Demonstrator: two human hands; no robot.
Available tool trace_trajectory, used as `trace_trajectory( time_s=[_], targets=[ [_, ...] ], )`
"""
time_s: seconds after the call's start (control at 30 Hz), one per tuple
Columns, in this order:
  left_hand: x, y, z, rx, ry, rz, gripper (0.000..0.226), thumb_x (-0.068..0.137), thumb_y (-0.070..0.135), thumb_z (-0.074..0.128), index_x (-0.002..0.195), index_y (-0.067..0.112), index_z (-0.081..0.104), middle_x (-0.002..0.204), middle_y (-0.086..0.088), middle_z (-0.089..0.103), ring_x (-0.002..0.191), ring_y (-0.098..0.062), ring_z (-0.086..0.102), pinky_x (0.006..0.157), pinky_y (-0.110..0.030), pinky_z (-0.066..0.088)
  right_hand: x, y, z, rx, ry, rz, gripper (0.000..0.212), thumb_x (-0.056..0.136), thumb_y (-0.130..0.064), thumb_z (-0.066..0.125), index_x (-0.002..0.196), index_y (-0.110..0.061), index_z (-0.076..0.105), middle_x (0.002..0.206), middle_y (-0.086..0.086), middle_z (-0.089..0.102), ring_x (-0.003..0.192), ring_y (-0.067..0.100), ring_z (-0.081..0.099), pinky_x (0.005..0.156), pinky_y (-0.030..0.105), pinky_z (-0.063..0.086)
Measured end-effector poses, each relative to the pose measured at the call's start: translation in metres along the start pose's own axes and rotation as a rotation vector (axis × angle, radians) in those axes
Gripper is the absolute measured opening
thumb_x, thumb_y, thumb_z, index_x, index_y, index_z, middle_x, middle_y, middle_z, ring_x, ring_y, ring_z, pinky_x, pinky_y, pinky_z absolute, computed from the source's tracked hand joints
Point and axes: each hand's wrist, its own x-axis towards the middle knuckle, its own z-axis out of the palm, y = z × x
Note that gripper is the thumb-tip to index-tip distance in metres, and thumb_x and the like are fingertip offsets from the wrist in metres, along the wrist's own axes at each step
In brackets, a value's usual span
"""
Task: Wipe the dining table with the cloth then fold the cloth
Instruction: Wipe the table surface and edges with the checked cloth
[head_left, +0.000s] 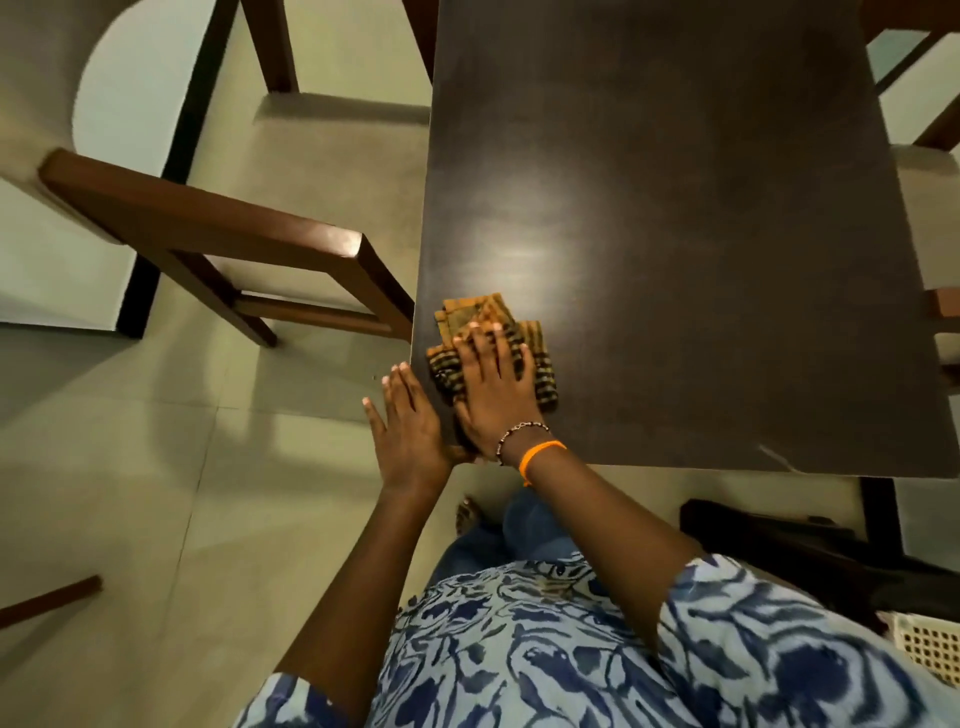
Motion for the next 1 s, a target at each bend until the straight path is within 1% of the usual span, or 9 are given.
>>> trace_trajectory(
  time_s=[0.13,0.2,0.27,0.4,0.57,0.7,0.8,0.87,1.0],
  targets=[
    [0.000,-0.006,0.000,0.027,-0.075,0.009,0.132,0.059,0.070,0.066,0.150,0.007,-0.006,0.159,-0.011,0.001,0.147,-0.029,-0.002,0.115,-0.053,-0.007,0.000,0.033,-0.011,-0.076,-0.020,-0.171,0.066,0.089,-0.035,0.041,0.148,-0.020,0.015,0.158,0.003,0.006,0.146,0.023,0.000,0.114,0.047,0.003],
    [-0.001,-0.009,-0.004,0.070,-0.092,0.032,0.130,0.061,0.069,0.067,0.149,0.005,-0.005,0.159,-0.011,0.004,0.147,-0.029,0.001,0.114,-0.053,-0.009,-0.006,0.059,-0.019,-0.086,0.000,-0.148,0.068,0.082,-0.040,0.031,0.147,-0.020,0.021,0.157,0.003,0.015,0.145,0.024,0.007,0.114,0.047,0.010],
    [0.002,-0.013,-0.009,0.080,-0.080,0.054,0.128,0.063,0.063,0.071,0.149,0.004,-0.004,0.159,-0.011,0.008,0.147,-0.028,0.003,0.114,-0.052,-0.011,-0.015,0.088,-0.028,-0.071,0.041,-0.027,0.075,0.074,-0.043,0.025,0.145,-0.020,0.027,0.155,0.004,0.022,0.144,0.026,0.014,0.112,0.048,0.017],
    [0.011,-0.026,-0.017,0.017,-0.108,0.117,0.113,0.071,0.044,0.074,0.150,0.008,0.002,0.158,-0.009,0.017,0.147,-0.025,0.008,0.114,-0.049,-0.014,-0.031,0.139,-0.039,-0.015,0.147,0.274,0.071,0.078,-0.036,0.040,0.145,-0.018,0.025,0.155,0.007,0.021,0.144,0.027,0.013,0.112,0.054,0.018],
    [0.017,-0.045,-0.019,-0.029,-0.075,0.230,0.103,0.075,0.041,0.072,0.150,0.015,0.006,0.157,-0.005,0.021,0.147,-0.020,0.012,0.113,-0.046,-0.017,-0.022,0.101,-0.027,0.087,0.232,0.557,0.069,0.087,-0.027,0.053,0.146,-0.014,0.019,0.157,0.007,0.012,0.145,0.029,0.002,0.113,0.057,0.007],
    [0.018,-0.056,-0.013,-0.075,-0.079,0.281,0.102,0.076,0.042,0.070,0.150,0.015,0.005,0.158,-0.003,0.017,0.147,-0.019,0.012,0.114,-0.046,-0.016,0.004,0.017,-0.005,0.069,0.166,0.372,0.072,0.086,-0.029,0.053,0.147,-0.018,0.017,0.158,0.006,0.009,0.145,0.028,0.000,0.112,0.055,0.002],
    [0.020,-0.061,-0.010,-0.150,-0.107,0.293,0.100,0.077,0.037,0.070,0.151,0.016,0.004,0.159,-0.001,0.014,0.147,-0.018,0.010,0.115,-0.045,-0.014,0.022,-0.039,0.009,0.051,0.109,0.141,0.068,0.082,-0.034,0.050,0.144,-0.018,0.029,0.155,0.008,0.023,0.143,0.030,0.014,0.110,0.057,0.013],
    [0.021,-0.063,-0.008,-0.177,-0.101,0.308,0.099,0.078,0.037,0.069,0.151,0.017,0.005,0.159,0.000,0.015,0.147,-0.018,0.010,0.115,-0.045,-0.014,0.041,-0.048,0.008,0.041,0.104,0.071,0.065,0.080,-0.034,0.050,0.141,-0.017,0.034,0.153,0.007,0.027,0.143,0.029,0.018,0.109,0.056,0.017],
    [0.024,-0.067,-0.007,-0.119,-0.093,0.357,0.101,0.078,0.044,0.067,0.151,0.015,0.003,0.158,-0.003,0.017,0.147,-0.019,0.010,0.115,-0.045,-0.014,0.091,-0.035,-0.010,0.006,0.072,0.069,0.065,0.086,-0.033,0.047,0.145,-0.023,0.022,0.158,-0.001,0.010,0.145,0.021,0.000,0.114,0.049,0.005]
  ],
)
